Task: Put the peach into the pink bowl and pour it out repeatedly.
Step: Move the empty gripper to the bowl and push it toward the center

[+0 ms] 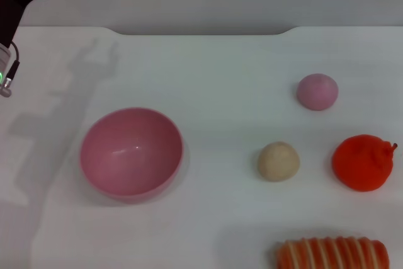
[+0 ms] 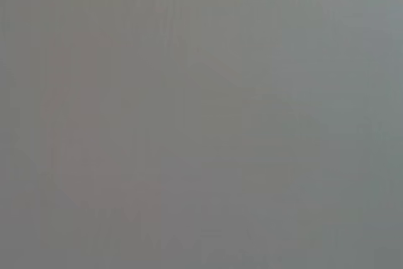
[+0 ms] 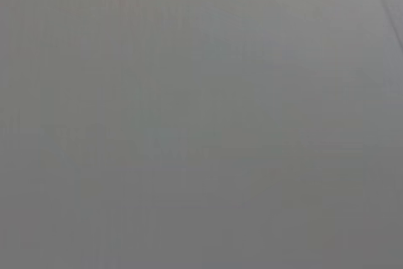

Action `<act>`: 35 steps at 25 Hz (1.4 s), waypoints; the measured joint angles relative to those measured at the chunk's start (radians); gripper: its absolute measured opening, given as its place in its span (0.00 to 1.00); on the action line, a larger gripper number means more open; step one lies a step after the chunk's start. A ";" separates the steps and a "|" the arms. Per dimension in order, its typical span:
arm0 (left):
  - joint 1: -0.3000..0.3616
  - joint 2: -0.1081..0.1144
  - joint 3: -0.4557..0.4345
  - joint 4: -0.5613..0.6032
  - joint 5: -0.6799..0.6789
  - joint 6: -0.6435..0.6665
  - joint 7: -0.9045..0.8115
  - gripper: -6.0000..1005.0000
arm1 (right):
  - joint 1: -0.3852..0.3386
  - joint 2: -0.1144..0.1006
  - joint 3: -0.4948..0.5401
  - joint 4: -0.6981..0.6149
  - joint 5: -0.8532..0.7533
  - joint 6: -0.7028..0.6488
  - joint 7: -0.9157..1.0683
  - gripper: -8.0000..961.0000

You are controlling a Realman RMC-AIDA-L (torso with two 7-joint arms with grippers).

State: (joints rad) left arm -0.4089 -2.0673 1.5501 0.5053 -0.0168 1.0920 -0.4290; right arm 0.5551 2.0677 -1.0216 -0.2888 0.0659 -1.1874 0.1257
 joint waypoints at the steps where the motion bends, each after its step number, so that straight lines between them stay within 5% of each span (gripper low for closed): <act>1: 0.000 0.000 0.002 0.000 0.000 -0.001 0.000 0.45 | 0.000 0.000 0.002 0.000 0.000 -0.002 0.000 0.55; 14: -0.010 -0.003 0.023 -0.011 0.000 -0.009 -0.011 0.45 | 0.015 -0.006 0.005 -0.004 0.001 -0.003 0.000 0.55; 19: -0.030 0.022 0.010 -0.004 0.005 -0.068 -0.199 0.45 | 0.014 -0.007 -0.003 -0.003 0.000 0.001 0.009 0.55; 21: -0.047 0.058 0.010 0.005 0.010 -0.081 -0.363 0.45 | 0.012 -0.007 -0.004 0.000 0.000 0.002 0.009 0.55; 24: -0.053 0.084 -0.016 0.016 0.047 -0.075 -0.464 0.45 | 0.007 -0.005 -0.005 0.004 0.000 0.002 0.009 0.55; 27: -0.050 0.071 -0.076 0.023 0.089 -0.040 -0.446 0.45 | 0.001 -0.004 -0.005 0.005 0.000 0.002 0.010 0.55; 31: -0.036 0.016 -0.183 0.020 0.100 0.036 -0.345 0.45 | -0.001 -0.002 -0.006 0.019 0.000 0.002 0.016 0.55; 35: -0.028 0.018 -0.183 0.018 0.106 0.043 -0.330 0.45 | -0.001 0.000 -0.009 0.021 0.000 0.000 0.036 0.55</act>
State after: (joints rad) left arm -0.4364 -2.0492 1.3672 0.5229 0.0889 1.1351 -0.7588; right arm 0.5542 2.0679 -1.0309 -0.2680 0.0658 -1.1874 0.1612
